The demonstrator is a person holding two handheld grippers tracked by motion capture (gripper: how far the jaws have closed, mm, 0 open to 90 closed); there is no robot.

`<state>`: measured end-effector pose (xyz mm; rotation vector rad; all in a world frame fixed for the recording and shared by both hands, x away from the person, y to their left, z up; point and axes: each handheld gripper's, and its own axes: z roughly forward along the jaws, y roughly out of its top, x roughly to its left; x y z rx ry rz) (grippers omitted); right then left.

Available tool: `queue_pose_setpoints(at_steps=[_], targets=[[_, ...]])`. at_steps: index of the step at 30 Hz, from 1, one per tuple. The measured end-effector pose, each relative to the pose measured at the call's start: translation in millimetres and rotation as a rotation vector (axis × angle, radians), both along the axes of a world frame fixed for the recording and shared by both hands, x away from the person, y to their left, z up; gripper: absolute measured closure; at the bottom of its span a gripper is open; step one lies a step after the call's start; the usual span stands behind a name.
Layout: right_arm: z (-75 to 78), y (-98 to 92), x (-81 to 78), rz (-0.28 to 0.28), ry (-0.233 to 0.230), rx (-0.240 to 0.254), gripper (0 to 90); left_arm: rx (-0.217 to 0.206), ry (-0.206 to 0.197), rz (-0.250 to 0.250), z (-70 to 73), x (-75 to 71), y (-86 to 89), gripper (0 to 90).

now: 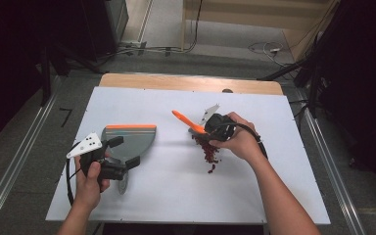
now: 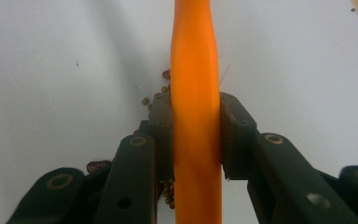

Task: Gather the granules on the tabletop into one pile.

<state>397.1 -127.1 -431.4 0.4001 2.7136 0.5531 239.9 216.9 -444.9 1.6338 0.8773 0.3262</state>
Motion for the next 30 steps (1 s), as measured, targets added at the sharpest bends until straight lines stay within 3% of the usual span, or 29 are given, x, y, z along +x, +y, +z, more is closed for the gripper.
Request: queue_pose_setpoints(at_steps=[7, 13, 15, 18, 22, 30], targets=[[13.1, -11.4, -3.1, -0.032, -0.027, 0.057, 69.0, 0.000, 0.002, 0.000, -0.1, 0.5, -0.4, 0.0], [34.5, -28.1, -12.6, -0.049, 0.064, 0.085, 69.0, -0.002, 0.003, 0.005, -0.1, 1.1, 1.2, 0.0], [38.1, -30.8, -18.2, -0.033, 0.077, 0.077, 69.1, -0.002, 0.004, 0.006, -0.2, 1.2, 1.1, 0.0], [40.2, -34.4, -29.4, 0.033, 0.147, 0.080, 69.0, 0.002, 0.005, 0.005, 0.0, 1.2, 0.9, 0.0], [35.9, -35.1, -44.7, 0.073, 0.198, 0.104, 69.0, 0.002, 0.004, 0.002, 0.4, 1.0, 0.4, 0.0], [14.8, -14.7, -64.2, 0.163, 0.316, 0.031, 69.0, -0.001, 0.004, 0.003, 0.7, 1.5, 0.5, 0.0]])
